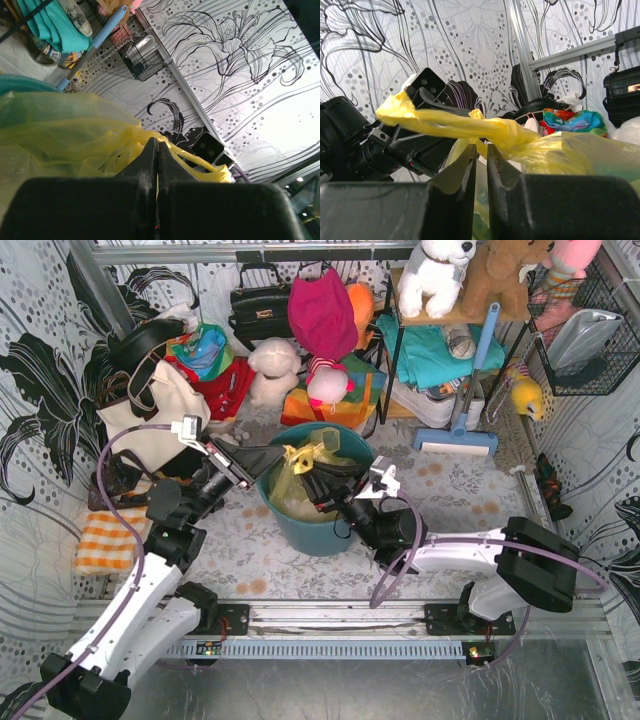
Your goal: Tie the trash bag
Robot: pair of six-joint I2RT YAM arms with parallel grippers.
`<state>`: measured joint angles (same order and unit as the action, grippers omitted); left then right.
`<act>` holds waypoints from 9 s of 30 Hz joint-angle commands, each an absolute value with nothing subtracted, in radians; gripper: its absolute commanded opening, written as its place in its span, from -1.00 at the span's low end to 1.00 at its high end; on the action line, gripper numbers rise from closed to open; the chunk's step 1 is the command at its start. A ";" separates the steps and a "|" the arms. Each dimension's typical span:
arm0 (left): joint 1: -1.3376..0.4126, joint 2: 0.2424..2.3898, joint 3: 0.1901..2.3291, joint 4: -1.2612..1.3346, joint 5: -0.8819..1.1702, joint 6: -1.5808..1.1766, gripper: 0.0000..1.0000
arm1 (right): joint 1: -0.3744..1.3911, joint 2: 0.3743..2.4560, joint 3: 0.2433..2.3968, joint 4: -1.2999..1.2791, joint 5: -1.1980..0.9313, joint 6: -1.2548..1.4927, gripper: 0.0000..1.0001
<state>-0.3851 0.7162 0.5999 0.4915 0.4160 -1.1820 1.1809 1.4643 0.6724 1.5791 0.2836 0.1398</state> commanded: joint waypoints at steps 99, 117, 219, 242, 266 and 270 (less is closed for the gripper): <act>-0.377 0.871 1.044 0.076 0.714 -0.774 0.29 | 1.186 0.995 0.667 1.051 0.434 -0.179 -1.00; -0.378 1.007 1.153 -0.194 0.801 -0.492 0.29 | 1.186 1.003 0.671 1.079 0.418 -0.196 -1.00; -0.396 1.664 1.639 -0.313 -0.002 -0.225 -1.00 | 1.187 0.927 0.629 0.695 -0.623 0.222 -1.00; -0.437 1.560 1.631 -0.422 0.395 -0.287 -1.00 | 1.187 0.861 0.939 -0.032 -0.213 -0.631 0.27; -0.452 1.526 1.555 -0.413 0.408 -0.276 -1.00 | 1.186 1.016 0.901 0.135 -0.385 -0.634 0.13; -0.453 1.522 1.555 -0.411 0.406 -0.276 -1.00 | 1.186 1.028 0.909 0.159 -0.386 -0.628 -0.41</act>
<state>-0.4492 1.5524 1.5627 -0.4576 0.3954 -0.2939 1.1854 1.0302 0.9066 0.0193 -0.3771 -0.6605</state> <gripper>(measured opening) 0.008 0.383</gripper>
